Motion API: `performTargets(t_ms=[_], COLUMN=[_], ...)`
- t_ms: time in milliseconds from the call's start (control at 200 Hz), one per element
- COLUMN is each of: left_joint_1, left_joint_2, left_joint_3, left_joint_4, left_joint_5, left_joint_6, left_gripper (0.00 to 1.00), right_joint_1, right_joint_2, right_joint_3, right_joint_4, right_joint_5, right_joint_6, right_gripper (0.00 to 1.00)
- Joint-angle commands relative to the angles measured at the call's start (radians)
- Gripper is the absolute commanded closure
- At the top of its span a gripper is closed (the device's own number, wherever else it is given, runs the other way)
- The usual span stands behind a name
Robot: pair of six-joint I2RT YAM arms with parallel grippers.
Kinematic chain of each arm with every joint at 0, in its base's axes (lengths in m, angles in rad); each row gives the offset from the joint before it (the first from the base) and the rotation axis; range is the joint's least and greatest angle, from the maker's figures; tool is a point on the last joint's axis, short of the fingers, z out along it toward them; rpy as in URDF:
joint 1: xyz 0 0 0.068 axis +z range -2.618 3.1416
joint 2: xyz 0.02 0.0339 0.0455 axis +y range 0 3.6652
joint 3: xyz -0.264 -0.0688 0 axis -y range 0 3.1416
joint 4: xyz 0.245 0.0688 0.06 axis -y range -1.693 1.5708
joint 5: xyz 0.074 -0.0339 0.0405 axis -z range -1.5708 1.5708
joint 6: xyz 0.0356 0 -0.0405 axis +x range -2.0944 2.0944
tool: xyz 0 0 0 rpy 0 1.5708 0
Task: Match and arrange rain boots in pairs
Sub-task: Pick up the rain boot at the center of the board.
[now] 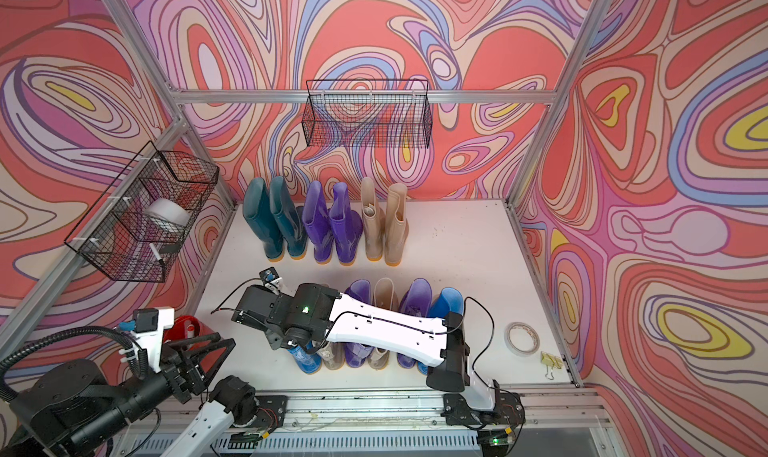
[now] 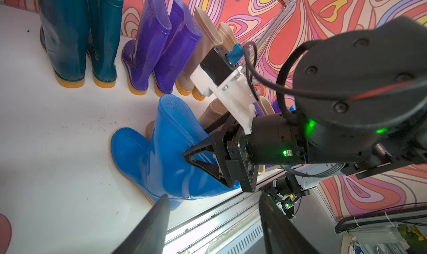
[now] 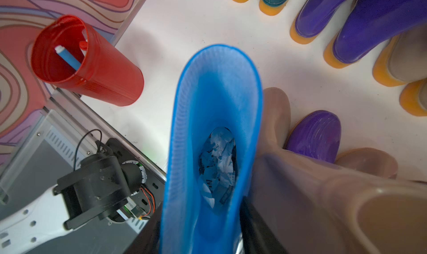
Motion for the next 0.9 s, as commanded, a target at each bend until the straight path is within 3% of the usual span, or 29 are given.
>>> performTargets(t_ms=[0,140,396,586,896], left_joint_1=[-0.005,-0.006,-0.006,-0.006,-0.006], left_joint_2=[-0.017,-0.014,-0.028,-0.012,0.077], left_joint_3=[0.015,0.019,0.009,0.022,0.120], left_joint_4=[0.009,0.005,0.025,0.053,0.127], left_joint_5=[0.011,0.011,0.007,-0.062,-0.056], left_joint_6=[0.014,0.014,0.015,0.007,0.052], left_gripper=[0.36,0.36,0.36,0.36,0.36], right_joint_1=[0.002,-0.006,-0.033,-0.068,-0.159], right_joint_2=[0.027,0.025,0.001,-0.037,-0.114], right_joint_3=[0.019,0.018,0.019,0.071,0.146], right_joint_4=[-0.013,-0.004,0.086,0.165,0.252], right_joint_5=[-0.002,-0.014,-0.062,-0.105,-0.206], right_joint_6=[0.006,-0.004,-0.076,-0.147,-0.251], right_gripper=[0.67,0.85,0.99,1.00,1.00])
